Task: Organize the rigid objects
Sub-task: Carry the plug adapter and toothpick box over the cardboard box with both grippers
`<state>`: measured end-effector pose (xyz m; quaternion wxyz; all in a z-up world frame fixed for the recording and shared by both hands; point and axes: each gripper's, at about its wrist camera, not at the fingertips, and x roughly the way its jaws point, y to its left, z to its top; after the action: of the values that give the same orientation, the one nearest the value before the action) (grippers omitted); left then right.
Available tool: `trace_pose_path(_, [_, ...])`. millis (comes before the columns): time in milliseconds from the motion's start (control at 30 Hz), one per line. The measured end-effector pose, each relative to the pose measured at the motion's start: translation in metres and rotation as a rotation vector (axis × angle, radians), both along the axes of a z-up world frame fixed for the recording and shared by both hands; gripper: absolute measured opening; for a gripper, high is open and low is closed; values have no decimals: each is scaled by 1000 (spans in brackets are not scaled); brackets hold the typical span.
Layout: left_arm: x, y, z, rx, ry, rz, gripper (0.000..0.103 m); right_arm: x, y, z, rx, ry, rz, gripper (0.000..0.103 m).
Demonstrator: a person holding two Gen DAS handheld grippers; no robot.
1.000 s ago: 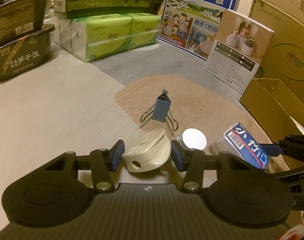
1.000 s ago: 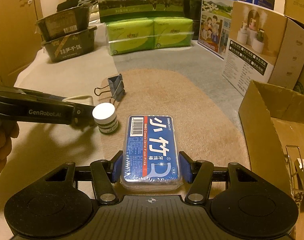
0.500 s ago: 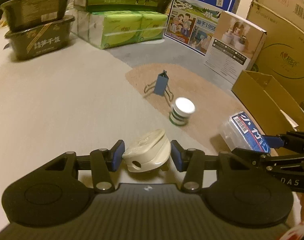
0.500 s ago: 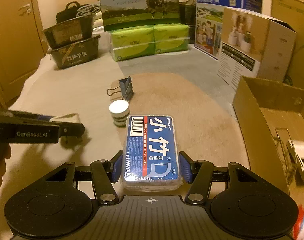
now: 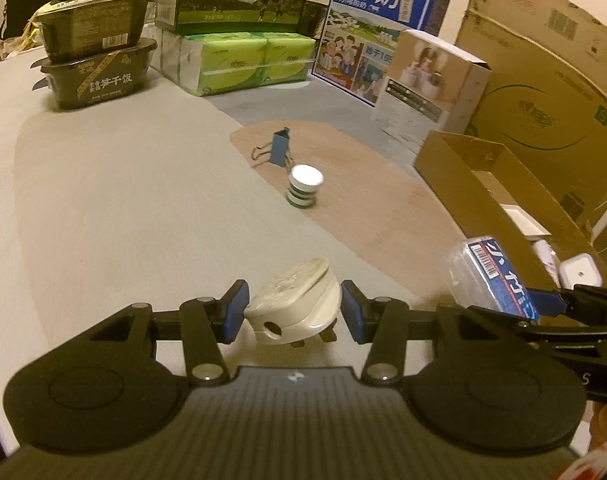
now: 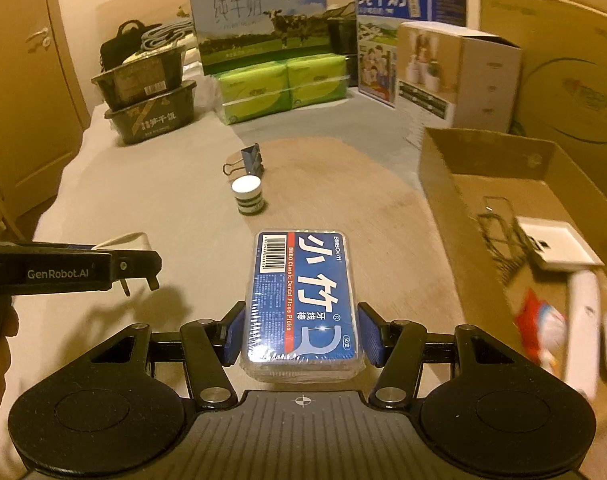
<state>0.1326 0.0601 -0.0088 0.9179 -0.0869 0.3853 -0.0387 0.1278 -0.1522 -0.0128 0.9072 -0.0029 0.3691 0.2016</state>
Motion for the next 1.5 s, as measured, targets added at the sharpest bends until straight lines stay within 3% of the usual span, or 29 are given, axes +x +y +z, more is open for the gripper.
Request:
trace_pose_path(633, [-79,-82,30,-34,-9,-82,46,-92,-87,30,-22,-39,-99,57])
trace_pose_path(1500, [-76,-197,44,-56,-33,-253,46,-98,-184,36,-80,-69,-220,57])
